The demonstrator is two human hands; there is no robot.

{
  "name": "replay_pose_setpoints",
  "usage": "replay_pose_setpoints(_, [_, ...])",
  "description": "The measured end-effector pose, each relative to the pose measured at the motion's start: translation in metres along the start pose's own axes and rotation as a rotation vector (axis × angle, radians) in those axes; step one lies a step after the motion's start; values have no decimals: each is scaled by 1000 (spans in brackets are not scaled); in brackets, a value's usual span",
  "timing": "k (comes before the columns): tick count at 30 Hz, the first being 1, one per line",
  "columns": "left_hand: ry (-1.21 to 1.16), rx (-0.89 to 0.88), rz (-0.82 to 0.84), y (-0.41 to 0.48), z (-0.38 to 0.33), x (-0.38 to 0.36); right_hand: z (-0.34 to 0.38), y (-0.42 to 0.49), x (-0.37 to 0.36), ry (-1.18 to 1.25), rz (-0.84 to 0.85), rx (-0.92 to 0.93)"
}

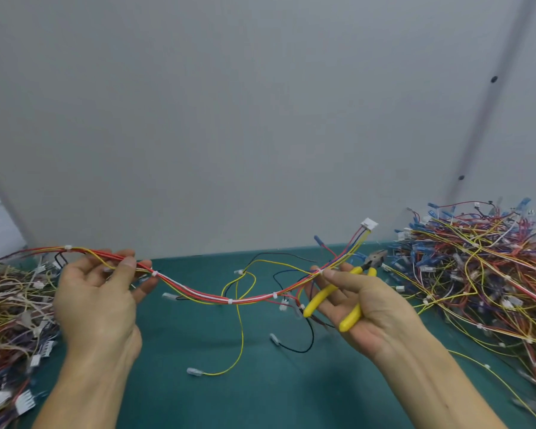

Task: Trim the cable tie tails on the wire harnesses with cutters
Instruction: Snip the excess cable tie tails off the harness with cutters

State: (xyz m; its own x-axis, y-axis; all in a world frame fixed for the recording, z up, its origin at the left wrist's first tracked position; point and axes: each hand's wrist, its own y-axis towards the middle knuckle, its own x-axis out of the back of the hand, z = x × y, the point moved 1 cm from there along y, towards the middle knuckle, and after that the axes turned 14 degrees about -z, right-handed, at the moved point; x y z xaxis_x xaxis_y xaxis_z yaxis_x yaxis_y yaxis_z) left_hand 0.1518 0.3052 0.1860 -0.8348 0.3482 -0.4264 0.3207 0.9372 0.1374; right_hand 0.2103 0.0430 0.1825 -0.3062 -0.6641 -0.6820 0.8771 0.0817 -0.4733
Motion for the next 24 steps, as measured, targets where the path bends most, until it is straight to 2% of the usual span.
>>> replay_pose_setpoints(6, [6,24,13,-2,-1,0,-4,0,0,-14,1,5])
replay_pose_setpoints(10, [23,103,59,-6,1,-2,1,1,2,-29,0,43])
replay_pose_setpoints(13, [106,180,177,-15,4,-5,5,-1,2,-122,5,155])
replay_pose_setpoints(15, [262,168,322,-25,7,-8,7,-4,1,-195,28,228])
replay_pose_setpoints(17, [480,90,488,-36,10,-8,6,-8,-2,-261,70,272])
replay_pose_setpoints(20, [834,-183,666,-51,8,-11,4,-14,-5,-273,122,279])
replay_pose_setpoints(22, [1005,-371,644,-57,8,-14,1,-16,-5,-255,121,269])
replay_pose_setpoints(24, [1024,-486,559,-63,5,-15,-1,-15,-5,-249,85,273])
